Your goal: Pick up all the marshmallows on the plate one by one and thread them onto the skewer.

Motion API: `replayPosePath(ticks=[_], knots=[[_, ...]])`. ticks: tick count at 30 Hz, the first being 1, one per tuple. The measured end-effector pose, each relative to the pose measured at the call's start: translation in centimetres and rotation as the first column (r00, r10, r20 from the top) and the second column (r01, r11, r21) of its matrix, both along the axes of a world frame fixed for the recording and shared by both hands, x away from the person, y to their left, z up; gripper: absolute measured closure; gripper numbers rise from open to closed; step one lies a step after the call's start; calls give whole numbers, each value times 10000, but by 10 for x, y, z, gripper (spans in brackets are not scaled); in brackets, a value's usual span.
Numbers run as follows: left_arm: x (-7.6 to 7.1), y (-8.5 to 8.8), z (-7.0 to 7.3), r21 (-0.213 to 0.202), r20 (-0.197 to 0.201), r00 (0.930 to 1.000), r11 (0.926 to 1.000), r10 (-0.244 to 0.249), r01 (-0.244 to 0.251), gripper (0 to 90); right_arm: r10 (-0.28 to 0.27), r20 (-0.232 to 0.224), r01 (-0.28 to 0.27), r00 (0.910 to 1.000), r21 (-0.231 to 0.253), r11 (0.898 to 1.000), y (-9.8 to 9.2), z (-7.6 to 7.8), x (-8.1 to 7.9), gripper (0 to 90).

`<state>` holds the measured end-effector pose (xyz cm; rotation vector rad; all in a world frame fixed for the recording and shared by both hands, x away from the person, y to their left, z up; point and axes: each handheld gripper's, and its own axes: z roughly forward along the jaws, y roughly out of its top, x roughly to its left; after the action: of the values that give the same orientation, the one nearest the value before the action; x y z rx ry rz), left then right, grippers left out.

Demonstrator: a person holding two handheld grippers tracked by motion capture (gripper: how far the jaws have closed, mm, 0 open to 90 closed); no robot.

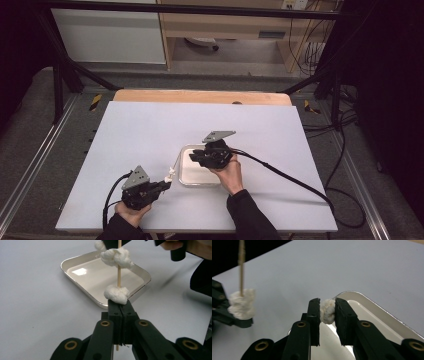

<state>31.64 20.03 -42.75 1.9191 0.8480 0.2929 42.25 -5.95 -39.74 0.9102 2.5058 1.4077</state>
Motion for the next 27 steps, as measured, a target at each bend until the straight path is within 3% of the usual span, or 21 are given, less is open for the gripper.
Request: replayPosePath(ticks=[7,16,27], knots=[[-3,-7,0,139,140,9995,9995,-277,275,885,516,118,-527,9986,1343,9895,-28,22,-22,751],[-7,-15,1,259,261,9979,9980,-591,585,884,918,269,-956,9954,3010,9488,-44,47,-33,753],[-8,-18,1,417,335,9963,9961,-791,777,885,1249,18,-1173,9922,3576,9265,-42,47,-32,757]])
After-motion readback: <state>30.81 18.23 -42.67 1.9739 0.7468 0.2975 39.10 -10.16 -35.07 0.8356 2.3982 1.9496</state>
